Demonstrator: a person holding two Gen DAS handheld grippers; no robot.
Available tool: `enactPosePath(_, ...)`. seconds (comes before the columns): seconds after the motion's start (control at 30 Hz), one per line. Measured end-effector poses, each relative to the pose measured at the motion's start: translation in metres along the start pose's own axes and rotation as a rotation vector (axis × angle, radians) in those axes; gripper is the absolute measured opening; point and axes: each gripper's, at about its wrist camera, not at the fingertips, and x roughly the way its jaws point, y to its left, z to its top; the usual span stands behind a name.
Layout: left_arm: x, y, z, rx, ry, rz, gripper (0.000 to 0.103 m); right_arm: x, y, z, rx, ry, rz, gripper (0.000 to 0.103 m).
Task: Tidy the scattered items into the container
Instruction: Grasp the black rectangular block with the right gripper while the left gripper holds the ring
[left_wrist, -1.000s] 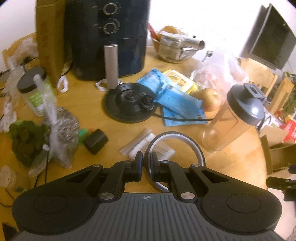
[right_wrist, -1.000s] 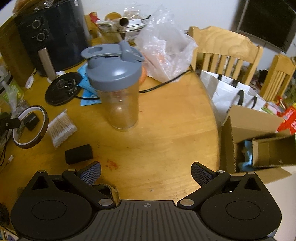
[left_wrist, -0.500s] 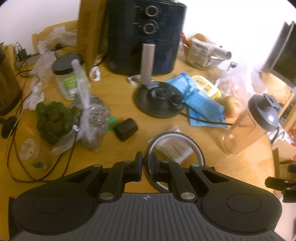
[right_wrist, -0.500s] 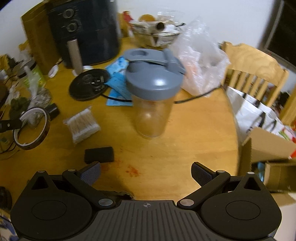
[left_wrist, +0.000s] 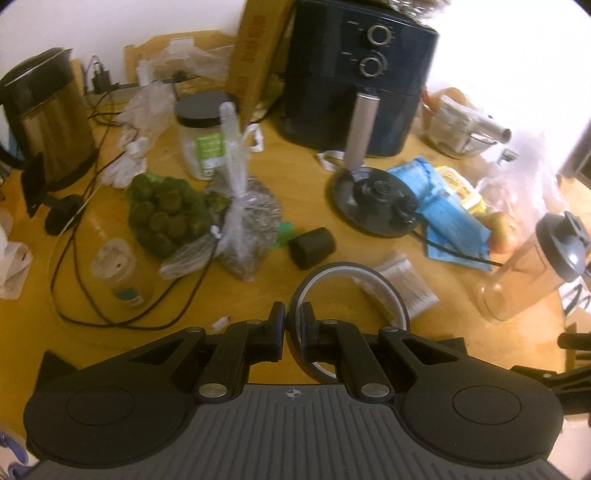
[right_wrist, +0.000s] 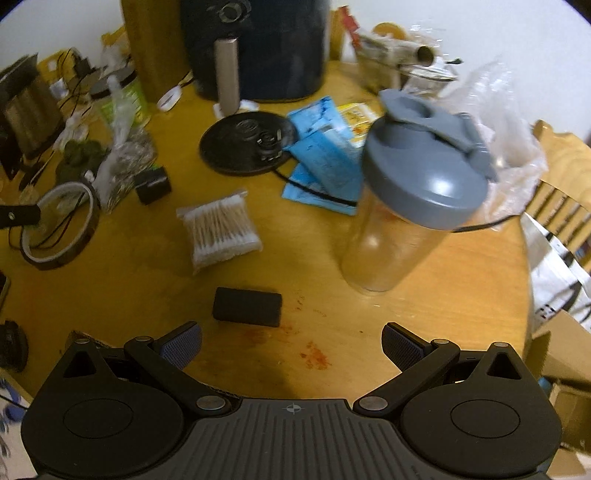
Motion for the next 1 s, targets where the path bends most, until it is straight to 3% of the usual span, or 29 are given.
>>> enactPosePath(0.47, -0.016, 0.036, -0.017, -0.086, -0.003, 0.083, 0.009, 0.069, 0.022, 0.024, -0.102, 0.129, 0.027, 0.103)
enactPosePath(0.93, -0.022, 0.051, -0.034, -0.147, 0.008, 0.120, 0.009, 0.120, 0.041, 0.032, -0.084, 0.233, -0.026, 0.102)
enactPosePath(1.0, -0.024, 0.052, -0.036, -0.152, 0.008, 0.125, 0.009, 0.123, 0.043, 0.032, -0.077, 0.238, -0.032, 0.097)
